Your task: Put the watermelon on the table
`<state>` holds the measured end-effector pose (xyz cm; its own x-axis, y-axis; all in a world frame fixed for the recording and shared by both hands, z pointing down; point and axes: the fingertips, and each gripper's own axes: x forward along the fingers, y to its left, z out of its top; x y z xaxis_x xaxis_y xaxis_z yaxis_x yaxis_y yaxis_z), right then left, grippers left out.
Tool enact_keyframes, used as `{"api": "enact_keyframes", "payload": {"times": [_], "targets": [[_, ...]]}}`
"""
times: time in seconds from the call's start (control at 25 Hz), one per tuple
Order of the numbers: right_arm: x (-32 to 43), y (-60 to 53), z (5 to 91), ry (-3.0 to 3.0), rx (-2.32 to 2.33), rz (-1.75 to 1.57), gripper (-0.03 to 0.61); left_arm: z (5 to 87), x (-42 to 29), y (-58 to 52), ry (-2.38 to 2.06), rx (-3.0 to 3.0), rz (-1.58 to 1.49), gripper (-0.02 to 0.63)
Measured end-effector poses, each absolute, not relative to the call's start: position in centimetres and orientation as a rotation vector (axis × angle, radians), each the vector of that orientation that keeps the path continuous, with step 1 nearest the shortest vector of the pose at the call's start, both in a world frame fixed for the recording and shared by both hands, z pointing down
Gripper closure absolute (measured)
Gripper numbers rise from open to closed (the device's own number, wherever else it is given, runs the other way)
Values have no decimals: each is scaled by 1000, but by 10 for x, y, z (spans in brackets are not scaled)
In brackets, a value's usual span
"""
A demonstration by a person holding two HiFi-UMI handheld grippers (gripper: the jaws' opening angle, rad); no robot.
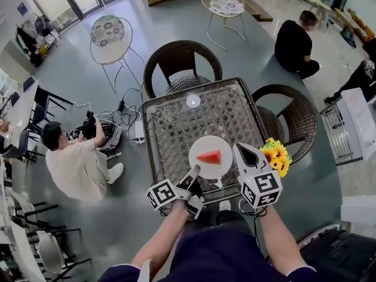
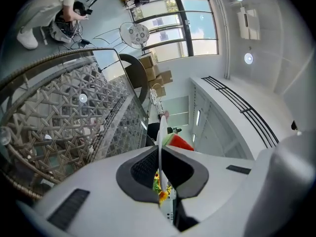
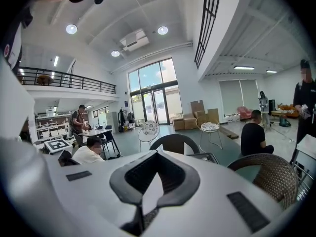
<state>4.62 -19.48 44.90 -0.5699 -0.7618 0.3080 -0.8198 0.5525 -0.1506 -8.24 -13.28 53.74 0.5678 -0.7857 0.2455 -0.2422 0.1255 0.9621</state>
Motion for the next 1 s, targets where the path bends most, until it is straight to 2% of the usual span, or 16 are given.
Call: {"api": "enact_keyframes", "payload": {"times": [1.0], "targets": [[38, -201, 541, -2417, 1326, 575, 575, 672, -91, -162, -975, 1319, -438, 600]]}}
